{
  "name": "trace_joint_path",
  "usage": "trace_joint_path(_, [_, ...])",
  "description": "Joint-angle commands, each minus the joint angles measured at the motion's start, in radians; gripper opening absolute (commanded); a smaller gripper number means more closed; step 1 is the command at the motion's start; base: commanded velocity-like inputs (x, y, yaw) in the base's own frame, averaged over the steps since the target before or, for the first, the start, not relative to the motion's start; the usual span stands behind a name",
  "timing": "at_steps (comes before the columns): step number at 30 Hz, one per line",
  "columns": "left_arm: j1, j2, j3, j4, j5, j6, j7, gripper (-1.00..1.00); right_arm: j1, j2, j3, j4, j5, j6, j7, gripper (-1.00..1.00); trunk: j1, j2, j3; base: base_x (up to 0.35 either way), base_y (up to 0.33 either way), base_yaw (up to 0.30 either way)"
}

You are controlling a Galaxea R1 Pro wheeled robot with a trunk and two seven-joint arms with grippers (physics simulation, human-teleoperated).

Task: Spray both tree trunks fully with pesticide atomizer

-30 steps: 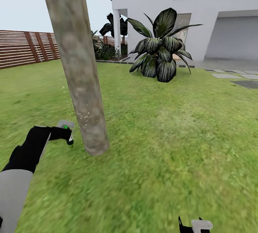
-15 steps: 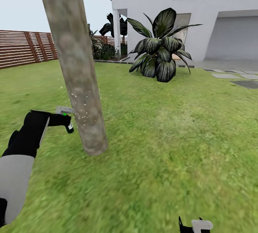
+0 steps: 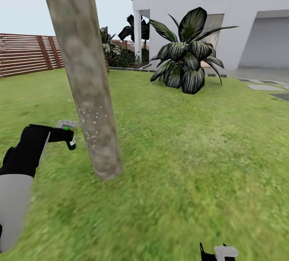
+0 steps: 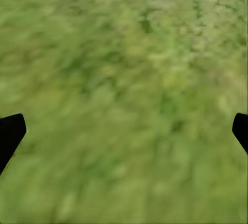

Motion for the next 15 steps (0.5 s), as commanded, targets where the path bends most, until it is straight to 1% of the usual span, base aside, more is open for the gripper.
trace_joint_path(1, [0.001,0.018,0.001,0.004,0.006,0.000,0.000,-1.00,0.000,0.000,0.000,0.000,0.000,0.000,0.000,1.00,0.000,0.000,0.000,0.027,0.000,0.276])
trace_joint_path(2, [0.002,0.035,0.001,0.007,0.005,-0.001,-0.001,-1.00,0.000,0.000,0.000,0.000,0.000,0.000,0.000,1.00,0.000,0.000,0.000,0.014,0.000,0.277])
trace_joint_path(3, [0.002,0.047,0.000,0.009,0.003,-0.003,-0.001,-1.00,0.000,0.000,0.000,0.000,0.000,0.000,0.000,1.00,0.000,0.000,0.000,0.006,0.000,0.239])
trace_joint_path(4, [0.003,0.049,-0.001,0.009,0.003,-0.003,-0.001,-1.00,0.000,0.000,0.000,0.000,0.000,0.000,0.000,1.00,0.000,0.000,0.000,0.004,0.000,0.169])
trace_joint_path(5, [0.019,0.049,-0.004,0.010,0.002,-0.004,0.000,-1.00,0.000,0.000,0.000,0.000,0.000,0.000,0.000,1.00,0.000,0.000,0.000,0.001,0.000,0.069])
trace_joint_path(7, [0.054,0.045,-0.006,0.010,0.004,-0.005,0.002,-1.00,0.000,0.000,0.000,0.000,0.000,0.000,0.000,1.00,0.000,0.000,0.000,0.001,0.000,0.027])
trace_joint_path(9, [0.069,0.040,-0.006,0.010,0.007,-0.005,0.002,-1.00,0.000,0.000,0.000,0.000,0.000,0.000,0.000,1.00,0.000,0.000,0.000,0.000,0.000,0.010])
trace_joint_path(11, [0.088,0.010,-0.006,0.010,0.006,-0.006,0.001,-1.00,0.000,0.000,0.000,0.001,0.000,0.000,0.000,1.00,0.000,0.000,0.000,0.000,0.000,0.002])
trace_joint_path(12, [0.093,0.004,-0.006,0.010,0.005,-0.007,0.001,-1.00,0.000,0.000,0.000,0.001,0.000,0.000,0.000,1.00,0.000,0.000,0.000,0.000,0.000,0.000])
trace_joint_path(14, [0.106,-0.001,-0.005,0.013,0.003,-0.009,0.001,-1.00,0.000,0.000,0.000,0.000,0.000,0.000,0.000,1.00,0.000,0.000,0.000,0.000,0.000,0.000])
trace_joint_path(15, [0.122,0.002,-0.003,0.022,0.002,-0.010,0.001,-1.00,0.000,0.000,0.000,0.000,0.000,0.000,0.000,1.00,0.000,0.000,0.000,0.000,0.000,0.000])
